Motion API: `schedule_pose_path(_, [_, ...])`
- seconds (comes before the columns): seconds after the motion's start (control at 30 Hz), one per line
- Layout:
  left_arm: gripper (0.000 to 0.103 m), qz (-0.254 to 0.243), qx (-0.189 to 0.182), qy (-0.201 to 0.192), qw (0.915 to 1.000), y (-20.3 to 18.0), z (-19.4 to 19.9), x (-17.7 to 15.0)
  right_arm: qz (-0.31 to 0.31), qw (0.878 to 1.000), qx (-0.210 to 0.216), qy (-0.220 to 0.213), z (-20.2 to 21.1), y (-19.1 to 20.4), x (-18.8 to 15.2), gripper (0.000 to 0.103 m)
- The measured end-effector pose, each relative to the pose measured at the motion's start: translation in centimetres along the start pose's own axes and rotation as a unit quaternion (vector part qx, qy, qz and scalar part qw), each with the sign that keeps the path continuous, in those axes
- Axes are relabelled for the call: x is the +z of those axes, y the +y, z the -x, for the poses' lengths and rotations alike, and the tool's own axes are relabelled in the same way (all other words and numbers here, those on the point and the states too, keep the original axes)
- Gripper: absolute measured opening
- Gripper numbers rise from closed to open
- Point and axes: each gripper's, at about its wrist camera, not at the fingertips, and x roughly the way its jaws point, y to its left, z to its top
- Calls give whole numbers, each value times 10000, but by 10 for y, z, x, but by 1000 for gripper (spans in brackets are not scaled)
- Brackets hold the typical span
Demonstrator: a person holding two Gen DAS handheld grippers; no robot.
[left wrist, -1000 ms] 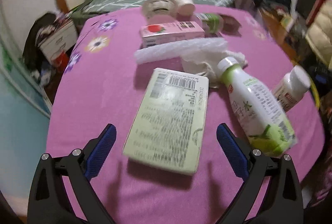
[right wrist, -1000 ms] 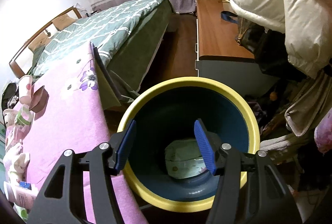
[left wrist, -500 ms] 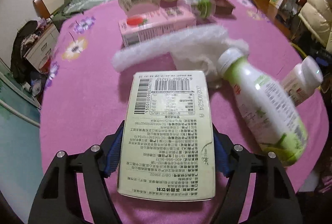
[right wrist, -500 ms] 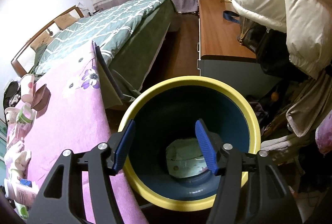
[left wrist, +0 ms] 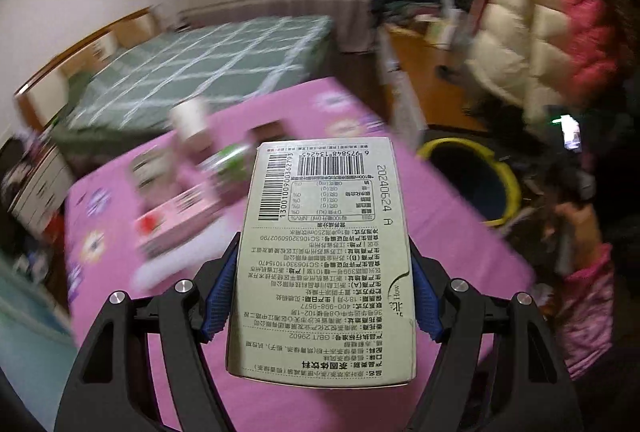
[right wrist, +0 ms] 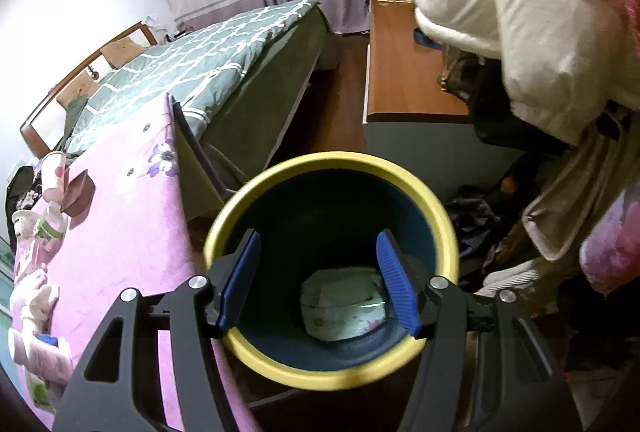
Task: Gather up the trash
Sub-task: 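Drop the cardboard box into the yellow bin with the left gripper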
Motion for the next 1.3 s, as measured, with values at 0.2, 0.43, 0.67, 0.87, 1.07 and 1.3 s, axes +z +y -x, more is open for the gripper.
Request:
schedule_pose_path(0.2, [72, -478, -834, 101, 9953, -96, -48, 44, -74, 9998, -157, -22, 14, -32, -18, 58])
schedule_pose_path(0.43, [72, -992, -1001, 560, 9884, -187, -148, 78, -153, 9995, -281, -1, 25, -68, -37, 59])
schedule_pose_path(0.67, [73, -1076, -846, 788, 9875, -230, -222, 92, -265, 9990, -351, -24, 27, -91, -40, 62])
schedule_pose_path(0.87, [85, -970, -609, 703, 9909, -226, -232, 98, -308, 9990, -332, 35, 24, -94, -44, 62])
schedule_pose_path(1.07, [91, -601, -819, 251, 9945, -184, -150, 93, -193, 9996, -216, 6, 27, -79, -44, 62])
schedule_pose_path(1.3, [98, -114, -198, -615, 9978, -99, -40, 53, 206, 9997, 115, 32, 31, -30, -47, 63])
